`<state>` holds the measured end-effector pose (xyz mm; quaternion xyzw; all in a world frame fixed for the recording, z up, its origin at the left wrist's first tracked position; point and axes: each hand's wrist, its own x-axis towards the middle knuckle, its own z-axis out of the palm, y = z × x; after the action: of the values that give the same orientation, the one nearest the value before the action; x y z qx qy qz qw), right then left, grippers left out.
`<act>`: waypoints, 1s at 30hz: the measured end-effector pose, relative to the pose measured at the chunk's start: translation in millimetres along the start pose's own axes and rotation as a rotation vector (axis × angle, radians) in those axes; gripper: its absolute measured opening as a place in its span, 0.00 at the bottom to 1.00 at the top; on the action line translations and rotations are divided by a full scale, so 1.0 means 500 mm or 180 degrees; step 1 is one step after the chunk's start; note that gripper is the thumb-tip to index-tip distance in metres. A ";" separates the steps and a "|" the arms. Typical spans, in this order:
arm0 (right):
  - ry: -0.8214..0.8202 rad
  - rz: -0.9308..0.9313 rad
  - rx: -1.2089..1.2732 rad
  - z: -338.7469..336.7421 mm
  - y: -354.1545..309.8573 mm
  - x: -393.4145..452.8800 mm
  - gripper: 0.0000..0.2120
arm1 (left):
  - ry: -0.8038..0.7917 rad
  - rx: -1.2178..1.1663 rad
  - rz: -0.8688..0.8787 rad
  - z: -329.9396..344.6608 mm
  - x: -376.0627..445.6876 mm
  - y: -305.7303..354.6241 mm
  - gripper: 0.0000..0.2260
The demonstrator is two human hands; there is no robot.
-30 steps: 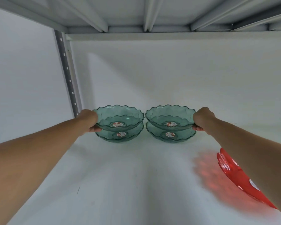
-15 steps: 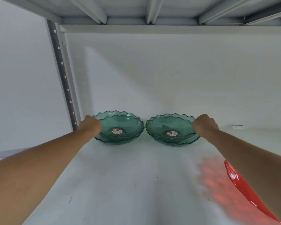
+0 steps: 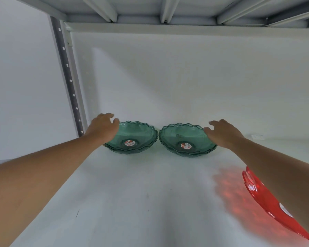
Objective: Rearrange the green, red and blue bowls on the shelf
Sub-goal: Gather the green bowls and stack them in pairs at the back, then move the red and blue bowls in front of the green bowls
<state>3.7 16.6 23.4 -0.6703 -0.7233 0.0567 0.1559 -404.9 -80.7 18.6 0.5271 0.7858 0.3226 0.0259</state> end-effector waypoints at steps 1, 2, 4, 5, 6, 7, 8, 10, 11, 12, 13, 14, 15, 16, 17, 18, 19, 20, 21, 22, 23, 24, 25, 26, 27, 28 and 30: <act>0.0011 -0.0147 -0.0202 -0.011 -0.003 -0.008 0.30 | -0.0060 -0.0024 0.0194 -0.003 -0.004 0.023 0.30; 0.0026 -0.0240 -0.0354 -0.020 -0.007 -0.018 0.30 | -0.0105 -0.0016 0.0368 0.000 -0.009 0.046 0.28; 0.0054 -0.0296 -0.0492 -0.035 -0.012 -0.042 0.30 | -0.0193 0.0041 0.0699 0.014 -0.028 0.102 0.26; 0.0074 -0.0292 -0.0517 -0.042 -0.008 -0.057 0.30 | -0.0241 0.0035 0.0847 0.024 -0.040 0.132 0.26; 0.0098 -0.0275 -0.0522 -0.050 -0.002 -0.070 0.30 | -0.0295 -0.0011 0.0971 0.036 -0.050 0.158 0.26; 0.0132 -0.0240 -0.0509 -0.059 0.009 -0.085 0.31 | -0.0359 -0.0065 0.1070 0.048 -0.059 0.185 0.26; 0.0163 -0.0174 -0.0483 -0.068 0.022 -0.099 0.31 | -0.0419 -0.0126 0.1141 0.061 -0.067 0.209 0.26; 0.0223 -0.0009 -0.0446 -0.087 0.060 -0.124 0.30 | -0.0494 -0.0252 0.1283 0.088 -0.088 0.257 0.26; 0.0241 0.0066 -0.0445 -0.096 0.081 -0.137 0.30 | -0.0536 -0.0310 0.1369 0.102 -0.103 0.279 0.26; 0.0259 0.0148 -0.0449 -0.105 0.104 -0.148 0.30 | -0.0584 -0.0340 0.1459 0.117 -0.119 0.300 0.26; 0.0283 0.0234 -0.0458 -0.115 0.128 -0.160 0.30 | -0.0638 -0.0341 0.1542 0.131 -0.135 0.319 0.26; 0.0309 0.0311 -0.0468 -0.125 0.154 -0.174 0.30 | -0.0690 -0.0319 0.1600 0.143 -0.151 0.339 0.25; 0.0330 0.0366 -0.0481 -0.134 0.181 -0.188 0.30 | -0.0735 -0.0291 0.1636 0.154 -0.167 0.359 0.25; 0.0336 0.0413 -0.0489 -0.142 0.210 -0.203 0.30 | -0.0778 -0.0266 0.1661 0.163 -0.183 0.379 0.25; 0.0332 0.0459 -0.0502 -0.149 0.239 -0.217 0.30 | -0.0818 -0.0259 0.1680 0.171 -0.199 0.399 0.25; 0.0323 0.0505 -0.0509 -0.157 0.267 -0.230 0.31 | -0.0846 -0.0249 0.1697 0.179 -0.215 0.419 0.25; 0.0326 0.0543 -0.0515 -0.164 0.295 -0.242 0.31 | -0.0856 -0.0228 0.1718 0.188 -0.230 0.438 0.24; 0.0335 0.0572 -0.0520 -0.173 0.323 -0.255 0.31 | -0.0861 -0.0205 0.1730 0.197 -0.245 0.457 0.24; 0.0352 0.0587 -0.0526 -0.182 0.351 -0.266 0.31 | -0.0850 -0.0195 0.1735 0.204 -0.261 0.477 0.24; 0.0376 0.0600 -0.0521 -0.190 0.380 -0.277 0.32 | -0.0843 -0.0197 0.1734 0.211 -0.275 0.496 0.24; 0.0406 0.0614 -0.0510 -0.196 0.411 -0.289 0.32 | -0.0834 -0.0186 0.1741 0.220 -0.292 0.517 0.24; 0.0427 0.0626 -0.0492 -0.201 0.441 -0.301 0.32 | -0.0815 -0.0168 0.1745 0.228 -0.309 0.537 0.24; 0.0428 0.0626 -0.0480 -0.206 0.472 -0.313 0.32 | -0.0789 -0.0149 0.1747 0.237 -0.326 0.556 0.24; 0.0409 0.0623 -0.0468 -0.210 0.502 -0.324 0.32 | -0.0784 -0.0136 0.1719 0.245 -0.346 0.574 0.24; 0.0389 0.0620 -0.0449 -0.214 0.531 -0.334 0.32 | -0.0806 -0.0137 0.1672 0.256 -0.364 0.590 0.24; 0.0369 0.0620 -0.0418 -0.216 0.557 -0.344 0.31 | -0.0860 -0.0132 0.1621 0.267 -0.382 0.604 0.25; 0.0311 0.0616 -0.0402 -0.215 0.603 -0.363 0.31 | -0.0930 -0.0084 0.1546 0.286 -0.416 0.627 0.25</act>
<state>332.7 -147.8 10.0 -0.7474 -0.6490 -0.0070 0.1422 -3.8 -113.5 10.7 0.7404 0.6202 0.2501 0.0676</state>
